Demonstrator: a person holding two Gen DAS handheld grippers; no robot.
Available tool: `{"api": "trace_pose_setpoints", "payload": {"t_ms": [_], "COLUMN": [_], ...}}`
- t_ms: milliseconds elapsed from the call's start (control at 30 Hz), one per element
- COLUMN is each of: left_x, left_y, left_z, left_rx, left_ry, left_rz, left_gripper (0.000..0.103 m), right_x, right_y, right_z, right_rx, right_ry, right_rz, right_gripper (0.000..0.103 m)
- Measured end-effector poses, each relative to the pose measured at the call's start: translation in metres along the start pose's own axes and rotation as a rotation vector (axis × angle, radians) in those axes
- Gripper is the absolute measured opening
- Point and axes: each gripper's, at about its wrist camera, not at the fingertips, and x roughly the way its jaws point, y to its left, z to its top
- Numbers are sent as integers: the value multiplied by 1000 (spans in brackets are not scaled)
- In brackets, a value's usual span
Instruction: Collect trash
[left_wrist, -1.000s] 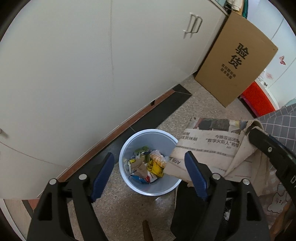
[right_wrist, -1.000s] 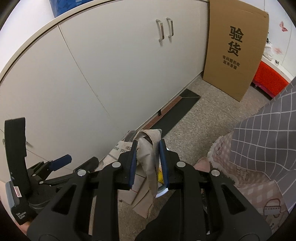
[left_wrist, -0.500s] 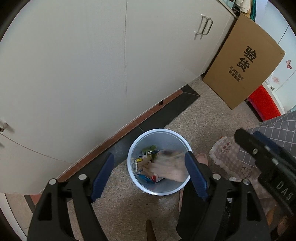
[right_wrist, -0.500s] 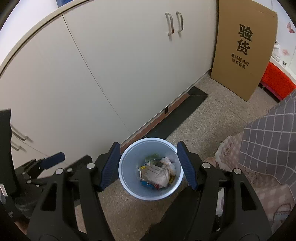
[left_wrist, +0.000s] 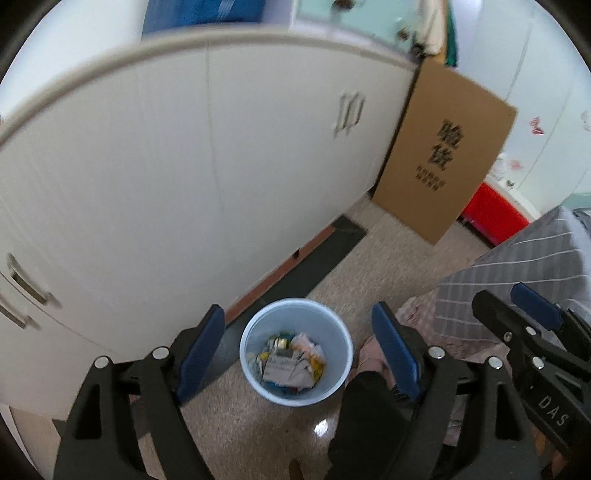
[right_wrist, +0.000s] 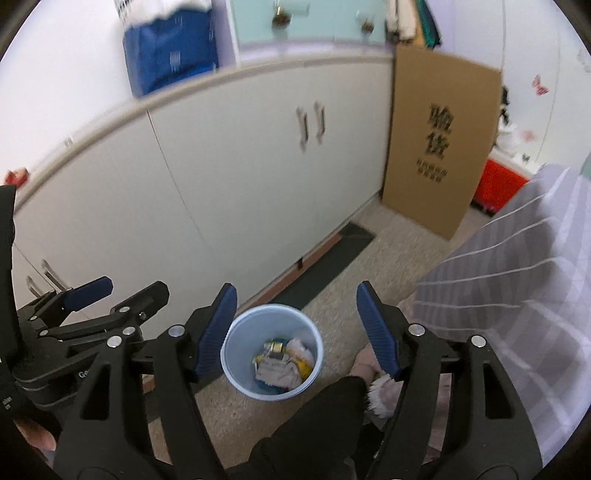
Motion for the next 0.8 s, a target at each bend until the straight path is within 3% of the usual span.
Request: {"api": "trace_pose_setpoints", "payload": {"t_ms": [400,567,800], "left_x": [-169,-223,-272], "left_y": [-80,-103,-129], "left_z": [-7,-21,-37], "left_rx": [174,223,262], "left_ry": [-321,-386,-470], "left_rz": [-67,-115,-168], "left_gripper": [92,95,96], "right_x": [-181,-246,-307], "right_y": [-37,-46,-57], "right_z": [-6,-22,-48], "right_rx": [73,87,116], "right_ry": [-271,-361,-468], "right_rz": [-107,-180,-262], "right_gripper": [86,91,93]}}
